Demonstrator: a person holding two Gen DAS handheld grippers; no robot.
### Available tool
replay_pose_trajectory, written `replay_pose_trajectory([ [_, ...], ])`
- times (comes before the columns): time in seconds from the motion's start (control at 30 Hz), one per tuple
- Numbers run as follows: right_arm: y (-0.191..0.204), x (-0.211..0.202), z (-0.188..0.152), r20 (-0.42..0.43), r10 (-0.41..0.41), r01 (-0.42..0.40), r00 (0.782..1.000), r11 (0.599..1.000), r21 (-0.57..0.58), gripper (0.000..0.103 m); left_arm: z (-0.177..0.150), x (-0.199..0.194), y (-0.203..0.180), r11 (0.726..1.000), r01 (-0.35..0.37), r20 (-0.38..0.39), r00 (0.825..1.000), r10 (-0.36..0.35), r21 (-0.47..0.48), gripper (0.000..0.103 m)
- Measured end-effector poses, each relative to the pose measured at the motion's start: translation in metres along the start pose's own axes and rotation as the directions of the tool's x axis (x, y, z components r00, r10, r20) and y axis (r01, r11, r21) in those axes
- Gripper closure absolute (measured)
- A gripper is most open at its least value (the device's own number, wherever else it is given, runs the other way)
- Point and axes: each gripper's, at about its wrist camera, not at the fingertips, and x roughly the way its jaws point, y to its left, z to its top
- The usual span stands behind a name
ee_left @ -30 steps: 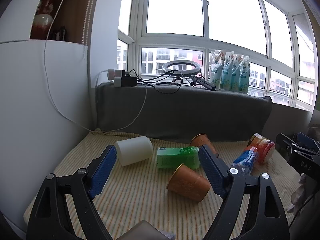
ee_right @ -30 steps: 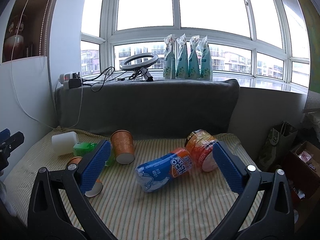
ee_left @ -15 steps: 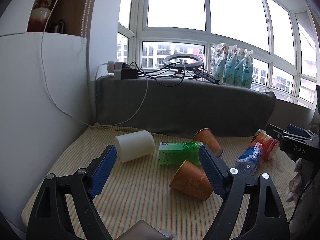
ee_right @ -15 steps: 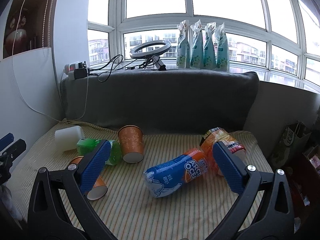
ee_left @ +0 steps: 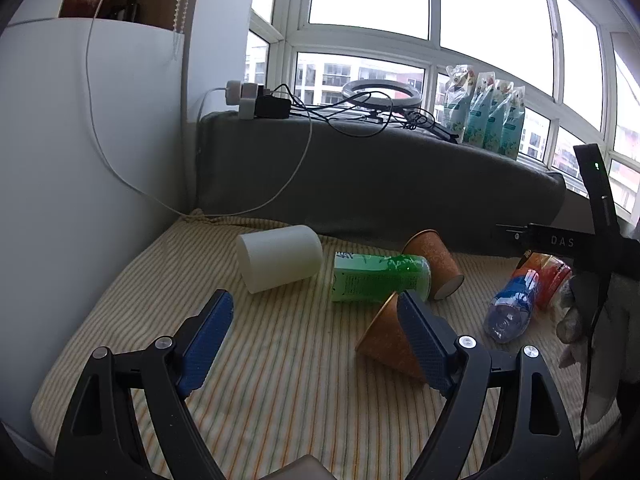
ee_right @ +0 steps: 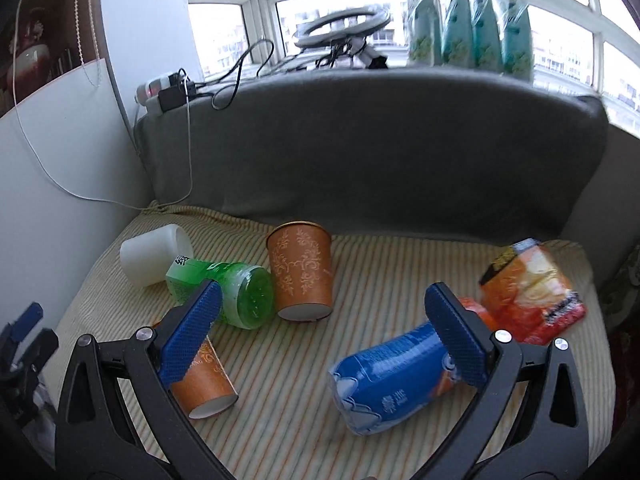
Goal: Flip cup upright
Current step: 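Move the right gripper to the upright orange floral cup and close on it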
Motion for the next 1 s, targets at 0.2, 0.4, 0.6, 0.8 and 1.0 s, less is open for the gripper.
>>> replay_pose_trajectory([
  [0.2, 0.0, 0.036, 0.013, -0.121, 0.064, -0.064, 0.991, 0.998, 0.001, 0.0, -0.007, 0.005, 0.004, 1.0, 0.009, -0.032, 0.999, -0.009, -0.003, 0.019],
  [0.4, -0.004, 0.074, 0.025, -0.245, 0.106, -0.091, 0.964, 0.993, 0.07, 0.008, -0.01, 0.006, 0.01, 1.0, 0.01, -0.038, 0.999, -0.01, -0.01, 0.02],
  [0.6, -0.006, 0.109, 0.033, -0.336, 0.151, -0.111, 0.93, 0.985, 0.134, 0.009, -0.01, 0.009, 0.016, 1.0, 0.002, -0.04, 0.999, -0.003, -0.025, 0.02],
  [0.8, -0.004, 0.139, 0.037, -0.399, 0.154, -0.102, 0.904, 0.983, 0.15, 0.014, -0.011, 0.007, 0.023, 0.999, -0.01, -0.032, 0.999, 0.009, -0.037, 0.02],
  [1.0, 0.002, 0.162, 0.038, -0.452, 0.151, -0.096, 0.879, 0.985, 0.142, 0.021, -0.012, 0.007, 0.029, 0.999, -0.02, -0.033, 0.999, 0.018, -0.047, 0.02],
])
